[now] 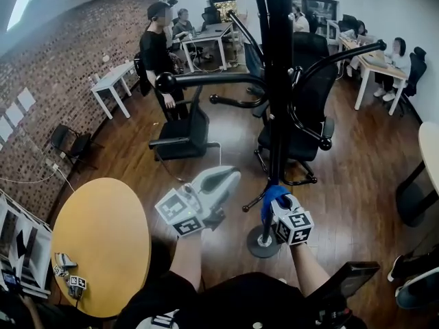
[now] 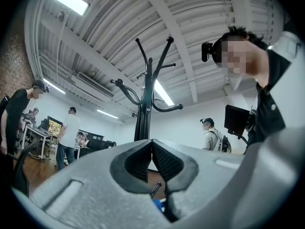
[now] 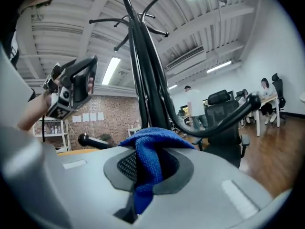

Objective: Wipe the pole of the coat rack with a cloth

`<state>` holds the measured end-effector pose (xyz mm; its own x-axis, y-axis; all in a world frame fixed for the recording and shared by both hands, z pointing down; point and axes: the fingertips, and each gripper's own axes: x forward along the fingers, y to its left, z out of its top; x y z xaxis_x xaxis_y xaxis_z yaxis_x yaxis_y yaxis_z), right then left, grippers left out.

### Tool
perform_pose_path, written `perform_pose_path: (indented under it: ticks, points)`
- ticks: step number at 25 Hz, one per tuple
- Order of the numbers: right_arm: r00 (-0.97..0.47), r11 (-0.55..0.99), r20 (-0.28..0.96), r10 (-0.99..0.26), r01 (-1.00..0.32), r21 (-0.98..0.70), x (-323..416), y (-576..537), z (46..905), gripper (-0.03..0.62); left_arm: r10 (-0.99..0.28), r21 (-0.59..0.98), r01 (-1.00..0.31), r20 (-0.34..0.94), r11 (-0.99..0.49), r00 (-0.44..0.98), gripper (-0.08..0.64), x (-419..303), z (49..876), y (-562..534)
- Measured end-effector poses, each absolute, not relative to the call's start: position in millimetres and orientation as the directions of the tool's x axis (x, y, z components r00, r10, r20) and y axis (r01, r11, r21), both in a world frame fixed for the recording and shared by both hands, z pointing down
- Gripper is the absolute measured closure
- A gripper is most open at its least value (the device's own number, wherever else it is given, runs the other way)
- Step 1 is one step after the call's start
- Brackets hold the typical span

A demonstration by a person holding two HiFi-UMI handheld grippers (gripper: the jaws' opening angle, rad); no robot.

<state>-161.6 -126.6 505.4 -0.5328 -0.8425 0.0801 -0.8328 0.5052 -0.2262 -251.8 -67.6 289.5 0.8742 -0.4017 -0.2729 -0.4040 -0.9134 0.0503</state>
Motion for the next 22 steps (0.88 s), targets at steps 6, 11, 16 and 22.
perform_pose_path:
  ticks: [6, 11, 16, 22]
  points:
    - [-0.520, 0.568, -0.257, -0.815, -0.805, -0.172, -153.2, -124.3, 336.3, 0.571, -0.413, 0.044, -0.419, -0.290, -0.907, 0.863, 0.560, -259.6, 286.2, -70.2]
    - [-0.513, 0.577, -0.414, -0.751, -0.816, -0.036, -151.4, -118.6, 215.3, 0.569, -0.407, 0.039, -0.417, -0.307, -0.908, 0.860, 0.560, -260.1, 288.0, -68.7]
    - [-0.524, 0.583, -0.463, -0.715, -0.812, 0.018, -158.8, -116.7, 180.8, 0.569, -0.403, 0.030, -0.417, -0.325, -0.908, 0.855, 0.560, -270.4, 281.5, -69.0]
    - [-0.520, 0.573, -0.371, -0.770, -0.819, -0.042, -149.7, -125.7, 272.7, 0.569, -0.400, 0.036, -0.409, -0.304, -0.912, 0.865, 0.560, -258.2, 281.7, -83.0]
